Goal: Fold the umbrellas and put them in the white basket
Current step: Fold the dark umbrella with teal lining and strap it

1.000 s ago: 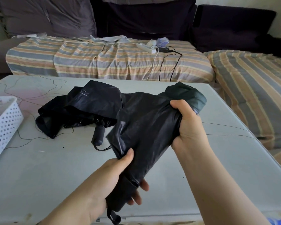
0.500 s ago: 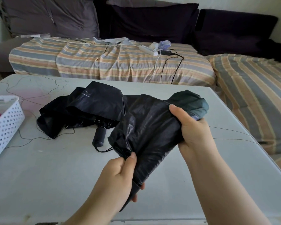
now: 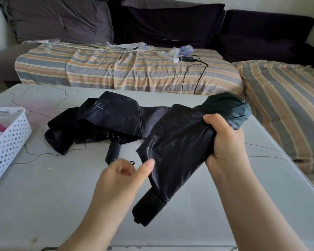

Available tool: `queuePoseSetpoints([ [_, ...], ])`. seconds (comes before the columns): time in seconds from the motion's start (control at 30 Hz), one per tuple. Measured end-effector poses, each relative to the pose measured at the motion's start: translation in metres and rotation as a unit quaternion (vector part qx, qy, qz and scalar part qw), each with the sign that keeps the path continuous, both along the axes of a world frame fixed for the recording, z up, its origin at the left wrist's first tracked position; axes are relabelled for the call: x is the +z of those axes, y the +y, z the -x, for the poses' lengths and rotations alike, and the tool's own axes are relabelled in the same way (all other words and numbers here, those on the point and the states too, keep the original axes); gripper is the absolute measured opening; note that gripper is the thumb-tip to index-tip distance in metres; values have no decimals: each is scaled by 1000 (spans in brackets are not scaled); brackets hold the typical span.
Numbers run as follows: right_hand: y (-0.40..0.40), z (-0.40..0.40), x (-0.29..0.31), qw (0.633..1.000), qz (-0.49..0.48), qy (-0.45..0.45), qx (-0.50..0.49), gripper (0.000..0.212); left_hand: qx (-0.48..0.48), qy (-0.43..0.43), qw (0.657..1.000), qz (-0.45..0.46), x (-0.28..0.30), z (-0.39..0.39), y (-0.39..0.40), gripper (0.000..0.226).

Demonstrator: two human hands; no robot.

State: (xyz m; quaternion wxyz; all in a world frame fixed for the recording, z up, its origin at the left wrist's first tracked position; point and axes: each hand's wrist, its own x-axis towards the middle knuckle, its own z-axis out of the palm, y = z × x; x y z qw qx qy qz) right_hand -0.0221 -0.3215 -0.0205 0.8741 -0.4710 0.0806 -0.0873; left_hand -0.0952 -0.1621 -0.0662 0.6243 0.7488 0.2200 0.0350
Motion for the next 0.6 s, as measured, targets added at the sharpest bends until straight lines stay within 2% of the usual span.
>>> queuePoseSetpoints([
  [0.03, 2, 1, -1, 1000, 4, -3, 9, 20, 13, -52, 998, -46, 6, 6, 1, 55],
  [0.1, 5, 3, -2, 1000, 8, -2, 26, 21, 12, -104, 994, -28, 13, 12, 5, 54],
  [0.27, 8, 2, -7, 999, 5, 9, 40, 24, 7, -84, 995, 59, 5, -4, 9, 15],
  [0.37, 6, -2, -13, 998, 4, 47, 46, 30, -20, -78, 993, 87, 3, -6, 15, 28],
  [0.43, 4, -5, -15, 996, -9, 75, 53, 39, -73, -81, 989, 97, 5, -5, 21, 37],
  [0.5, 2, -7, -16, 994, -31, 81, 63, 47, -125, -87, 986, 65, 7, -3, 22, 30],
  [0.6, 3, -8, -17, 994, -39, 75, 68, 58, -113, -102, 987, 53, 6, -2, 19, 16],
])
